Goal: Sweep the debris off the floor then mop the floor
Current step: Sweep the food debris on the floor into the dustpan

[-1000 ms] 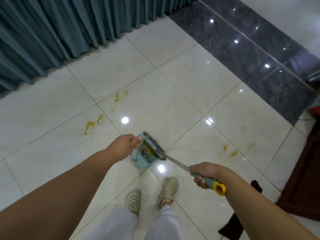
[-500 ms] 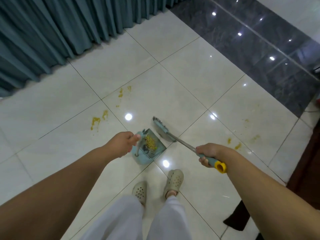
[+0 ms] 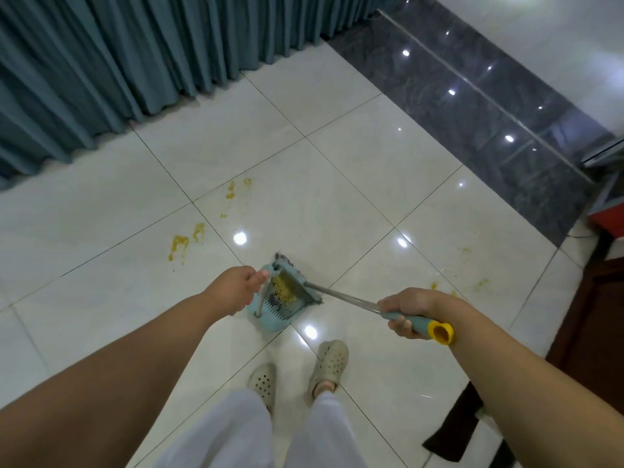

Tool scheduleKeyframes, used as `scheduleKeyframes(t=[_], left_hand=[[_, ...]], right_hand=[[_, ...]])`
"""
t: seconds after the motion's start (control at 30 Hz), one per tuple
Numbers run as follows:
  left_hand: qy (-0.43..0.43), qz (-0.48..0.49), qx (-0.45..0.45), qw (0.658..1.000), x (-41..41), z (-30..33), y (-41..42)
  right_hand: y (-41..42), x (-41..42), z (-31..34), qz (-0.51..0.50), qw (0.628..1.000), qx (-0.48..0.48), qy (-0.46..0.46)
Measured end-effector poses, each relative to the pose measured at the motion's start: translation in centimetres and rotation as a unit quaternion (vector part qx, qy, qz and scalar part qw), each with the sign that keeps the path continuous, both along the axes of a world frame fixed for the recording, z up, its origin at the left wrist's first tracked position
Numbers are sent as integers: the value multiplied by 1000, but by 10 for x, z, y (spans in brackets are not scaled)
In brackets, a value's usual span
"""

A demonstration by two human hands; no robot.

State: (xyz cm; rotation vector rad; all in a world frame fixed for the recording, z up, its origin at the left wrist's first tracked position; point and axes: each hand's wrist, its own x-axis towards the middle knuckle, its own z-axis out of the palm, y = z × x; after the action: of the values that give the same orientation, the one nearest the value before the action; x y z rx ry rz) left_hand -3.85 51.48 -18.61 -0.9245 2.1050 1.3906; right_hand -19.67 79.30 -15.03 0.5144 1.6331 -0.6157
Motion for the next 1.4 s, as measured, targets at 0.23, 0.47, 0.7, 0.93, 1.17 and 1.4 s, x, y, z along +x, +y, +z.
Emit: scheduleKeyframes(t=[0.23,0.47,0.7,0.93,1.17,1.4], left_hand=[[1,-11,0,1000,22,8,-13],[-14,-8,-11,1000,37,-4,-29],[-10,-4,-8,1000,37,-4,-31],[-5,-3,-3,1000,47,2,-26],[-14,1,-12,1000,77,9,-19],[-30,33,-39,998,100,8,-6]], right_hand=[[-24,4,-18,-28,998,18,53],[-38,33,-58,-24,999,21,23],[-16,33,-22,-18,999,-10,-36],[-11,26,-2,-11,1000,-4,-7],[-17,14,-31,-18,999,12,39],[-19,58,-59,50,998,34,12]])
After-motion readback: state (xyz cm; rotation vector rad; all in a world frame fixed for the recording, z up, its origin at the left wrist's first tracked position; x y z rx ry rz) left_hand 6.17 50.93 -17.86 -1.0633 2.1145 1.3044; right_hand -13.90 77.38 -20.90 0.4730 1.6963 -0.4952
